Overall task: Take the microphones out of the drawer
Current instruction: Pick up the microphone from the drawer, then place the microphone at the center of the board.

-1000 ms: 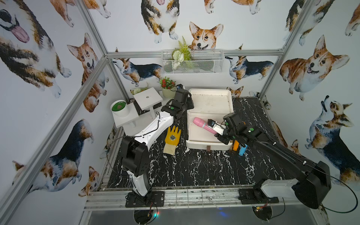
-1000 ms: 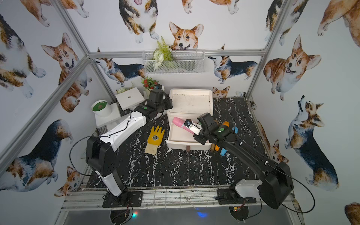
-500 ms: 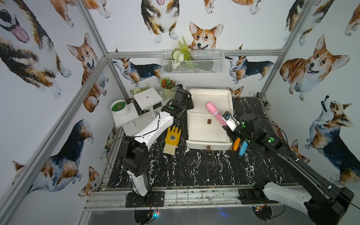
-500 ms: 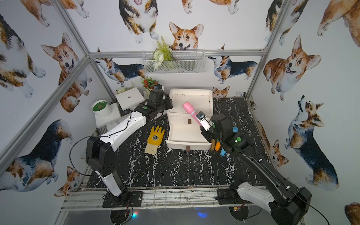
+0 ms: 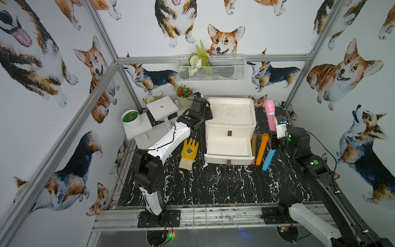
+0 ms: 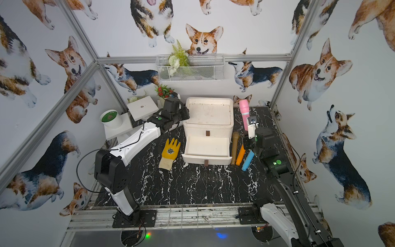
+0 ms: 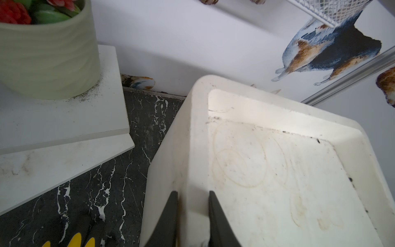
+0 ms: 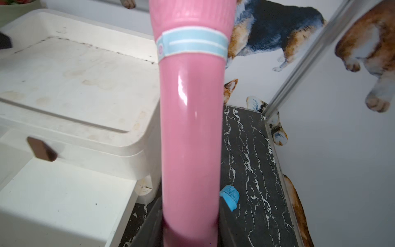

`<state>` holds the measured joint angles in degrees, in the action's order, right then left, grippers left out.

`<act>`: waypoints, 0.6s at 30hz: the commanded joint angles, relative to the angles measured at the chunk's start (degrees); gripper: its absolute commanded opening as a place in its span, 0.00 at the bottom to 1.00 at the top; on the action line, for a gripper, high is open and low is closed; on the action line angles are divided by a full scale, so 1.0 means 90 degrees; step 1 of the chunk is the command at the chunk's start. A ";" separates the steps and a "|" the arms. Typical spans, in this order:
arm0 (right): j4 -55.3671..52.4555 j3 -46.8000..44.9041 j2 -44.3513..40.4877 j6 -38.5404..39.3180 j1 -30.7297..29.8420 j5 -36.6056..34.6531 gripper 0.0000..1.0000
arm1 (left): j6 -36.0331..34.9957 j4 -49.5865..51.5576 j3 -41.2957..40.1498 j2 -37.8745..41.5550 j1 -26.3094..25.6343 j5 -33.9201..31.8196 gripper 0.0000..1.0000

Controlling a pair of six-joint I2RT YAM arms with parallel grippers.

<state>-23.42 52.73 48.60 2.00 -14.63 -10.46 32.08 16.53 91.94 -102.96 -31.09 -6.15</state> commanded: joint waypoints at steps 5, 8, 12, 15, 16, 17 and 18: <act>0.0058 -0.0487 0.0068 -0.1501 0.1269 0.0353 0.12 | 0.0431 0.1930 -0.0059 -0.0127 -0.0003 0.0483 0.07; 0.0109 -0.0779 0.0116 -0.1875 0.1831 0.0714 0.12 | 0.0425 0.1942 -0.0065 -0.0107 -0.0002 0.0463 0.07; 0.0255 -0.1210 0.0215 -0.2232 0.2463 0.1219 0.11 | 0.0421 0.1942 -0.0071 -0.0112 0.0007 0.0467 0.07; 0.0298 -0.1428 0.0281 -0.2273 0.2606 0.1199 0.11 | 0.0430 0.1932 -0.0104 -0.0103 0.0018 0.0464 0.07; 0.0298 -0.1475 0.0308 -0.2283 0.2630 0.1201 0.11 | 0.0430 0.1932 -0.0113 -0.0103 0.0020 0.0460 0.07; 0.0298 -0.1510 0.0340 -0.2306 0.2657 0.1206 0.11 | 0.0430 0.1927 -0.0118 -0.0098 0.0027 0.0468 0.07; 0.0298 -0.1554 0.0389 -0.2328 0.2687 0.1237 0.11 | 0.0430 0.1924 -0.0127 -0.0094 0.0035 0.0472 0.07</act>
<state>-23.40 39.55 51.44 -16.75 8.86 -0.84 31.94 16.97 92.16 -102.65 -30.98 -6.04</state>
